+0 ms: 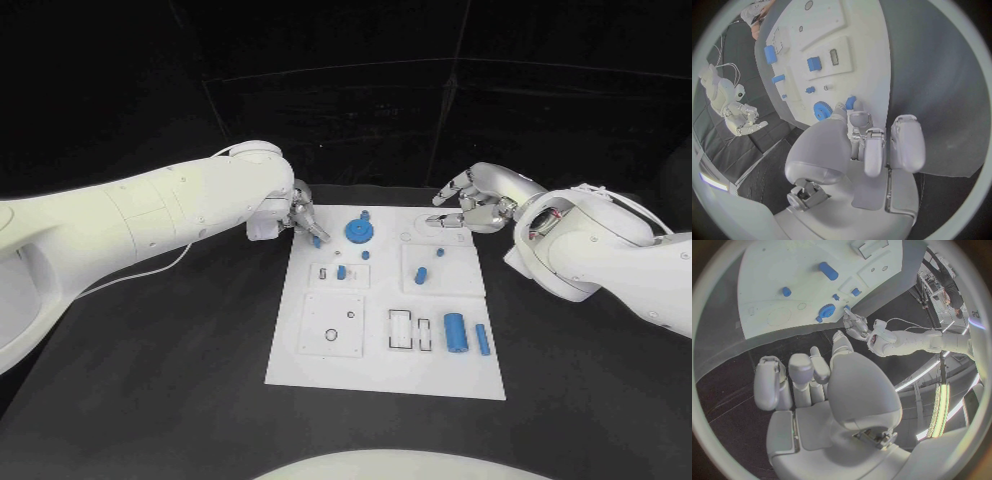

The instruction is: Assemble the parts on the task board

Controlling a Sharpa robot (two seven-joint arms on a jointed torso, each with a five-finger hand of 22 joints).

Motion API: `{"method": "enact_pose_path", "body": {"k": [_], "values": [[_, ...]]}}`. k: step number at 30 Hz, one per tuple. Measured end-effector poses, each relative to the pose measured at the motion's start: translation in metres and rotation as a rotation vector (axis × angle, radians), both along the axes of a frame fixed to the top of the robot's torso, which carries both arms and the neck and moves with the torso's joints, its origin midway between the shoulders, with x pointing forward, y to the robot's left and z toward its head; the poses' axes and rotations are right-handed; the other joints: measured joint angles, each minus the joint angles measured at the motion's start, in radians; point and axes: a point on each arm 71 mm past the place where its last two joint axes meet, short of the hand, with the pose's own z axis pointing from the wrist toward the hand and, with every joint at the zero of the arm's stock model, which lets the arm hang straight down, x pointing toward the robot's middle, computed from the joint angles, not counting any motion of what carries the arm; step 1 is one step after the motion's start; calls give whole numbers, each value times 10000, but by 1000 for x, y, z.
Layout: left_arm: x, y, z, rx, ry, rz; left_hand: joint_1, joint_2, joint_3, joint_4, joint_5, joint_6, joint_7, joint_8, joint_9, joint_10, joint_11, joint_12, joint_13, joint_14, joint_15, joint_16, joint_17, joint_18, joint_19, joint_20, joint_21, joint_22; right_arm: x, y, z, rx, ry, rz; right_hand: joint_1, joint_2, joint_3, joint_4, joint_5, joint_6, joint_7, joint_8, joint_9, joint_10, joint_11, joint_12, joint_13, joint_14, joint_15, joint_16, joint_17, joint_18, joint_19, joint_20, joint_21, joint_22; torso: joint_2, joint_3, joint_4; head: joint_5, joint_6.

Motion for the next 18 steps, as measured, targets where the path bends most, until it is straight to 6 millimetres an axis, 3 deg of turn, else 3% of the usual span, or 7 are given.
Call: {"method": "enact_pose_path", "body": {"k": [6, 18], "values": [[0, -1, 0, -244, 70, -19, 614, 212, 530, -587, -28, -18, -57, -109, -100, 54, -48, 0, 0, 0, 0, 0, 0, 0, 34, -34, 0, 17, 0, 0, 0, -1, 0, -1, 0, 0, 0, 0, 0, 0, 0, 0, 0, 0, 0, 0, 0, 0, 0, 0, 0, -1, 0, 0, 0, -1, -1, 0, 0, -1, -17], [-6, 9, 0, -751, 18, 80, 902, 325, 569, -626, -81, -12, -62, -70, -101, 107, -69, 0, -15, 0, 0, 0, 0, 0, 34, -34, -1, -22, 0, -1, 0, 1, 9, -25, 38, 38, 0, 0, 0, 0, 0, 0, 0, 0, 0, 0, 0, 0, 0, 0, 0, 0, 0, 0, 0, -1, -3, 5, 12, -3, -20]]}}
